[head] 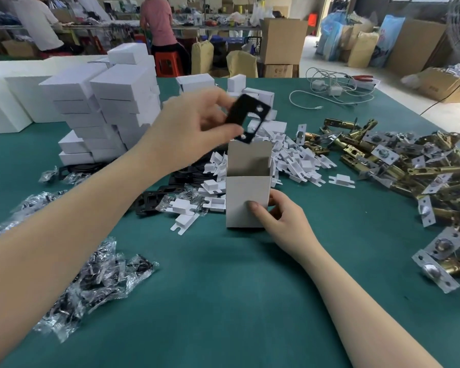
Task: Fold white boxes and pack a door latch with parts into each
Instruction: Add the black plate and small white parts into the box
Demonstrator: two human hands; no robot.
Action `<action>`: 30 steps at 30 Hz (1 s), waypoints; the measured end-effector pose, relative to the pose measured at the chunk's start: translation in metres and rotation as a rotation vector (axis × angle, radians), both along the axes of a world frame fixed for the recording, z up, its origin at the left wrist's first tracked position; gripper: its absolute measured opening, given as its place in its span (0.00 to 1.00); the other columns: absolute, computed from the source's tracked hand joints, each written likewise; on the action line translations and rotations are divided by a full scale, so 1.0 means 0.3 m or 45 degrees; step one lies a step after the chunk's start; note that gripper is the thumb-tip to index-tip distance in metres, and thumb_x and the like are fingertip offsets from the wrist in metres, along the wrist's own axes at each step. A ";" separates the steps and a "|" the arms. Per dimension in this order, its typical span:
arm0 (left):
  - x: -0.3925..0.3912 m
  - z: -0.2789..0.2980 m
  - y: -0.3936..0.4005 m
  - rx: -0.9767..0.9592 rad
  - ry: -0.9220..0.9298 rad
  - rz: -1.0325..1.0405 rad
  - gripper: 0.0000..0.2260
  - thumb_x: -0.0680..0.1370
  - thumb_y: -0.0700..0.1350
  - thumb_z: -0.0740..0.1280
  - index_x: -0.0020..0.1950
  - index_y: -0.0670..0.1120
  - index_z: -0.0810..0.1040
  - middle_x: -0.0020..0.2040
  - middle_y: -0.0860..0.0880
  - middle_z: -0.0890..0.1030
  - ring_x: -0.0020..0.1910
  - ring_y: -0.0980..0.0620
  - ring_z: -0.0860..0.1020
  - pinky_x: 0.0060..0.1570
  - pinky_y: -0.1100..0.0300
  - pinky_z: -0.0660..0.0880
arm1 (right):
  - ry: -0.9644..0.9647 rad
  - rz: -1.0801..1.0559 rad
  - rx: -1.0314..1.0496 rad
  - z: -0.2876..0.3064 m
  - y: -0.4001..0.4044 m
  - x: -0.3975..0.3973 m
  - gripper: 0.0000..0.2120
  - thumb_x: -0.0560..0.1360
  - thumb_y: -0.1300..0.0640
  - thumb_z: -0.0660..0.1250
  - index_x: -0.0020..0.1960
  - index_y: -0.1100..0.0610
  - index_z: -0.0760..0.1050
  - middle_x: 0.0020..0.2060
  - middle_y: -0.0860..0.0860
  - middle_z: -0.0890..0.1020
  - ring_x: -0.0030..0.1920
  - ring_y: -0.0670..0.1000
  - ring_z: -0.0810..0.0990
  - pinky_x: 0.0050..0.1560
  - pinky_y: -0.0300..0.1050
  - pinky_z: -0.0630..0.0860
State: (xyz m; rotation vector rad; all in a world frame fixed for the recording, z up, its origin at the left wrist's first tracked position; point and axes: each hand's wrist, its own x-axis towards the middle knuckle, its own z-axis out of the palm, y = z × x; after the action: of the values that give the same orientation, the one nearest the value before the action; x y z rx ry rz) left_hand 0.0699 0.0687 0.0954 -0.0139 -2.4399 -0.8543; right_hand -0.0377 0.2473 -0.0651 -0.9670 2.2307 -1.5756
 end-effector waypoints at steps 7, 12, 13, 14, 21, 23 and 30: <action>-0.074 0.013 0.040 -0.700 -0.453 0.036 0.08 0.78 0.49 0.68 0.55 0.58 0.83 0.35 0.68 0.75 0.36 0.71 0.72 0.39 0.77 0.63 | -0.030 -0.012 0.015 0.002 0.002 0.001 0.17 0.69 0.33 0.66 0.55 0.38 0.75 0.44 0.39 0.81 0.35 0.41 0.75 0.38 0.35 0.73; -0.088 -0.011 0.035 -0.397 -0.276 0.148 0.07 0.78 0.49 0.69 0.54 0.56 0.83 0.45 0.58 0.84 0.45 0.62 0.78 0.50 0.60 0.73 | -0.023 -0.015 0.014 -0.004 0.001 -0.005 0.12 0.72 0.37 0.68 0.55 0.37 0.75 0.43 0.39 0.80 0.33 0.41 0.74 0.37 0.36 0.72; -0.089 -0.011 0.032 -0.341 -0.233 0.181 0.06 0.78 0.50 0.69 0.54 0.57 0.82 0.43 0.60 0.83 0.47 0.60 0.79 0.53 0.57 0.74 | -0.021 -0.013 0.015 -0.004 0.000 -0.005 0.12 0.72 0.38 0.68 0.55 0.37 0.75 0.43 0.39 0.80 0.33 0.41 0.74 0.37 0.36 0.72; -0.090 -0.014 0.030 -0.352 -0.218 0.218 0.05 0.78 0.51 0.69 0.53 0.58 0.82 0.40 0.63 0.80 0.48 0.60 0.79 0.55 0.55 0.73 | -0.021 -0.011 0.016 -0.005 0.000 -0.005 0.13 0.72 0.38 0.68 0.55 0.38 0.75 0.43 0.39 0.80 0.33 0.41 0.74 0.38 0.36 0.72; -0.085 -0.069 0.025 -0.468 -0.425 0.171 0.04 0.79 0.54 0.66 0.48 0.65 0.77 0.38 0.68 0.78 0.54 0.63 0.76 0.55 0.55 0.60 | -0.013 -0.001 0.018 -0.004 0.002 -0.004 0.16 0.70 0.35 0.67 0.55 0.38 0.75 0.43 0.38 0.80 0.33 0.42 0.75 0.37 0.35 0.73; -0.087 -0.075 0.021 -0.407 -0.386 0.183 0.03 0.79 0.54 0.66 0.49 0.64 0.77 0.40 0.68 0.80 0.55 0.63 0.75 0.54 0.55 0.58 | -0.017 -0.011 0.021 -0.006 0.000 -0.007 0.16 0.71 0.36 0.67 0.57 0.39 0.75 0.43 0.39 0.80 0.34 0.41 0.75 0.38 0.36 0.74; -0.092 -0.076 0.021 -0.468 -0.584 0.108 0.03 0.79 0.54 0.66 0.49 0.64 0.78 0.37 0.70 0.77 0.54 0.63 0.76 0.66 0.49 0.61 | -0.013 -0.013 0.013 -0.005 0.000 -0.007 0.14 0.73 0.39 0.69 0.57 0.38 0.75 0.42 0.38 0.80 0.33 0.41 0.74 0.37 0.34 0.72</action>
State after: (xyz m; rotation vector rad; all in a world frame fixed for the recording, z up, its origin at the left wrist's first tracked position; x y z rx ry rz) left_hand 0.0425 0.0749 0.0727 0.1656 -2.9717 -0.3891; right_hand -0.0398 0.2474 -0.0667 -0.9443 2.2385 -1.5681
